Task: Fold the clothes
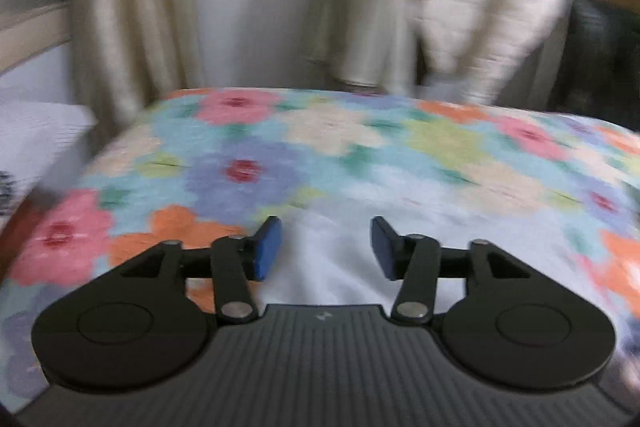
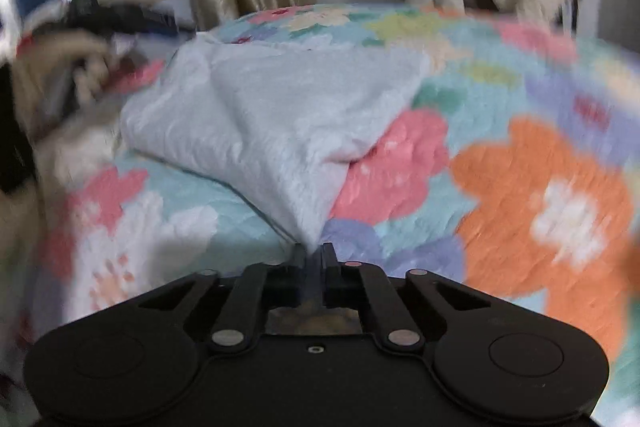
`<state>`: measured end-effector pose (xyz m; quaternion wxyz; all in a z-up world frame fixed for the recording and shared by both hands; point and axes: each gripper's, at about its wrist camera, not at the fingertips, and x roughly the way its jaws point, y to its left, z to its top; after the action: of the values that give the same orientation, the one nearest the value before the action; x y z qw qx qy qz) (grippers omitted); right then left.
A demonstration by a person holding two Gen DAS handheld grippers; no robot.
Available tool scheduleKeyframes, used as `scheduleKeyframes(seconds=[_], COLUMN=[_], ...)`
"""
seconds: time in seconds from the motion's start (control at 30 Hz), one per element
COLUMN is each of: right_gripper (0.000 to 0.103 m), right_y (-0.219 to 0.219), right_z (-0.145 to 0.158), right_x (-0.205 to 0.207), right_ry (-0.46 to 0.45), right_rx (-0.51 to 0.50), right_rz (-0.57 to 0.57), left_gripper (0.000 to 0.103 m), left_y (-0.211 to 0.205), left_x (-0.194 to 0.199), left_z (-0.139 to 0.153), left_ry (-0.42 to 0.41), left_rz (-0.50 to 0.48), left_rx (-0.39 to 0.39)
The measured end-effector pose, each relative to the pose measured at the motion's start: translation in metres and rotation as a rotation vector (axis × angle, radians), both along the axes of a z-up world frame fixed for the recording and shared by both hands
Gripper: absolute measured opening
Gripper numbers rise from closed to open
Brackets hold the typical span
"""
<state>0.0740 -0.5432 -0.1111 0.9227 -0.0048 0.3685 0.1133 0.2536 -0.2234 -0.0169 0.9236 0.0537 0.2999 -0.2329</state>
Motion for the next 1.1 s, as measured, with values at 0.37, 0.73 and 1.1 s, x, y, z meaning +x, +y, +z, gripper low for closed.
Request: scheduleKeyframes(seconds=[0.37,0.73,1.1], right_gripper=[0.055,0.059,0.016], right_y=[0.107,0.158,0.164], right_z=[0.02,-0.022,0.004], right_x=[0.023,0.035,0.093], right_ry=[-0.274,-0.34,-0.323], right_rx=[-0.471,-0.842,-0.771], right_rz=[0.491,0.55,0.393], left_gripper=[0.063,0.066,0.063], left_y=[0.012,0.016,0.023], left_x=[-0.019,0.002,-0.032], left_z=[-0.049,-0.059,-0.051], left_ry=[-0.065,0.076,0.055], left_rz=[0.246,0.167,0.043], left_rx=[0.23,0.016,-0.031])
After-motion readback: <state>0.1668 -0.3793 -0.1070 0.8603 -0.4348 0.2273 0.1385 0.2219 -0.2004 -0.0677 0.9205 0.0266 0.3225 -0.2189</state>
